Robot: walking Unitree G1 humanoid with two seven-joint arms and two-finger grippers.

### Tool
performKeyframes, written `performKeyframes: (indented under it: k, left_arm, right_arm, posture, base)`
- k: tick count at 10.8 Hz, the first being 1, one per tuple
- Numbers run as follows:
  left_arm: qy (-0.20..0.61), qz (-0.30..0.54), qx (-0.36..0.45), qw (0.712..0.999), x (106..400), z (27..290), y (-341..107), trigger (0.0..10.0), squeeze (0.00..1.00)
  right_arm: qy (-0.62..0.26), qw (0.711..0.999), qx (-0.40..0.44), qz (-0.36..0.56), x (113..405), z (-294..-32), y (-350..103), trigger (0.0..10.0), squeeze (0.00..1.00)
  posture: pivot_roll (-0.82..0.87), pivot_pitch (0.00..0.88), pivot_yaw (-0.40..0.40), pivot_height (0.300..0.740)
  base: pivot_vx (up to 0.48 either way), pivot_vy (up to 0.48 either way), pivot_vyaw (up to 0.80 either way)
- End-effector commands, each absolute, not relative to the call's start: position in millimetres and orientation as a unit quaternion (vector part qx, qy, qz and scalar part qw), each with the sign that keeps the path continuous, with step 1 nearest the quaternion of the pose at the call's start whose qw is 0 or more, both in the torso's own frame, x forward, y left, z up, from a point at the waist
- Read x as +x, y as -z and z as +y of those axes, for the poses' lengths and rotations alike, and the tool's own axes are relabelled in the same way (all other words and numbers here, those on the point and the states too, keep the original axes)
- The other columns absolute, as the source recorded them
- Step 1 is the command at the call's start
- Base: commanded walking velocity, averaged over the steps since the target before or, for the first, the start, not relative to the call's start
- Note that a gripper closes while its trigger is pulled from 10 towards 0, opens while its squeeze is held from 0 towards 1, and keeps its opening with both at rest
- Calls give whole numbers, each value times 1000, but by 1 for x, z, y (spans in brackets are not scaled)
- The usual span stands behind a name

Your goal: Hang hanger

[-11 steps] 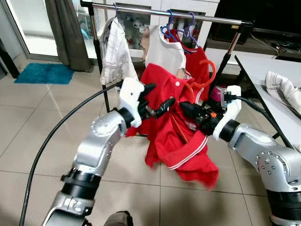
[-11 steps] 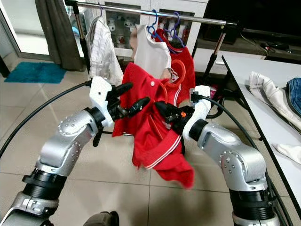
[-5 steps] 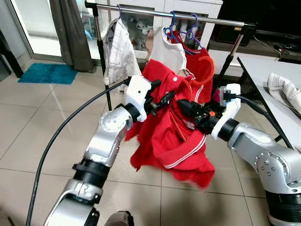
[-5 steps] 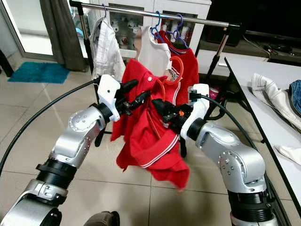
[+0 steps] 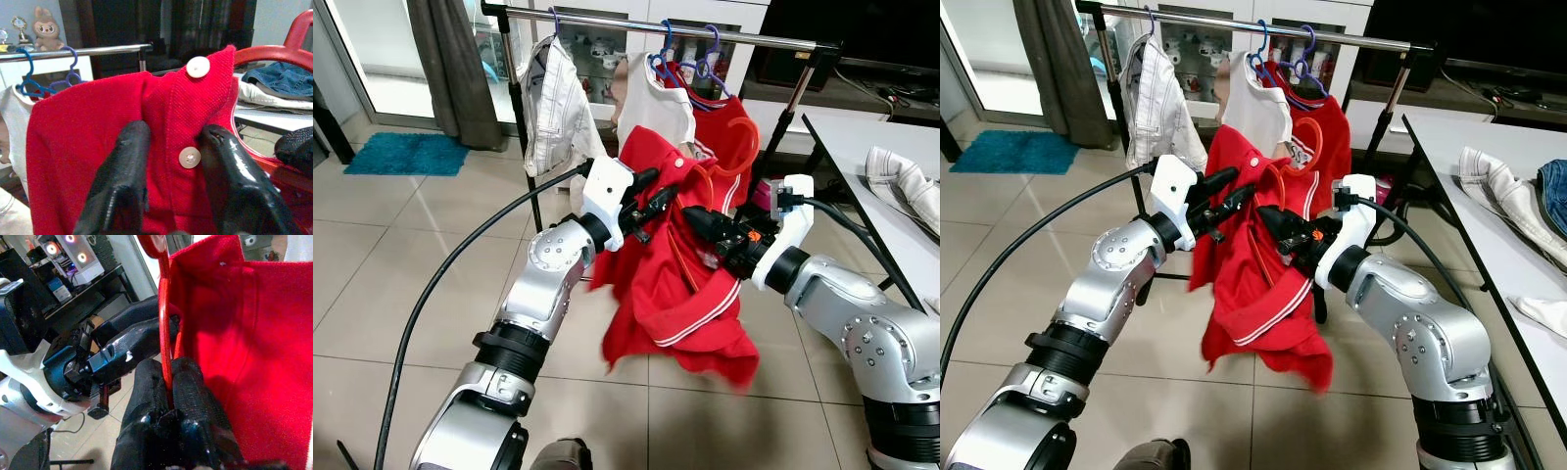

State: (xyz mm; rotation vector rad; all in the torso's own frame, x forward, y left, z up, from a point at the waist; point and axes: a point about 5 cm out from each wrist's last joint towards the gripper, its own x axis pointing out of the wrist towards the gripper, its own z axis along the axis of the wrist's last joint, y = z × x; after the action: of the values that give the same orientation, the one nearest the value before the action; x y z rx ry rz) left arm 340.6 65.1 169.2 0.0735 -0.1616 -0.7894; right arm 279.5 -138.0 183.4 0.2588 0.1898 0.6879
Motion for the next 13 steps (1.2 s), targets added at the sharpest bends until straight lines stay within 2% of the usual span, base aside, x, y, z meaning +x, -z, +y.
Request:
performKeyframes:
  k: [1, 4, 6, 9, 11, 13]
  left_arm:
    - [388, -78, 36, 918, 342, 63, -171, 0, 0]
    - [381, -87, 12, 920, 343, 70, -175, 0, 0]
    - [381, -107, -27, 918, 342, 77, -185, 0, 0]
    - [364, -122, -49, 922, 345, 86, -194, 0, 0]
    - [358, -120, -26, 925, 345, 88, -192, 0, 0]
    - [362, -104, 5, 926, 340, 84, -182, 0, 0]
  right_arm:
    - [-348, 927, 122, 65, 277, -135, -196, 10000, 0]
    - [-328, 934, 114, 82, 279, -141, -190, 10000, 0]
    - [-272, 946, 97, 151, 281, -153, -169, 10000, 0]
    - [-234, 947, 71, 209, 277, -163, -149, 10000, 0]
    - [-204, 954, 87, 200, 280, -170, -153, 10000, 0]
    - [-135, 969, 119, 169, 290, -184, -163, 10000, 0]
  posture:
    - [-3, 0, -36, 740]
    - [-3, 0, -30, 740]
    - [-6, 0, -27, 740]
    - [-7, 0, -30, 740]
    - [-10, 0, -38, 740]
    - [-12, 0, -35, 740]
  base:
    - [0, 0, 0]
    - [0, 0, 0]
    - [0, 0, 0]
    - [0, 0, 0]
    - [0, 0, 0]
    - [0, 0, 0]
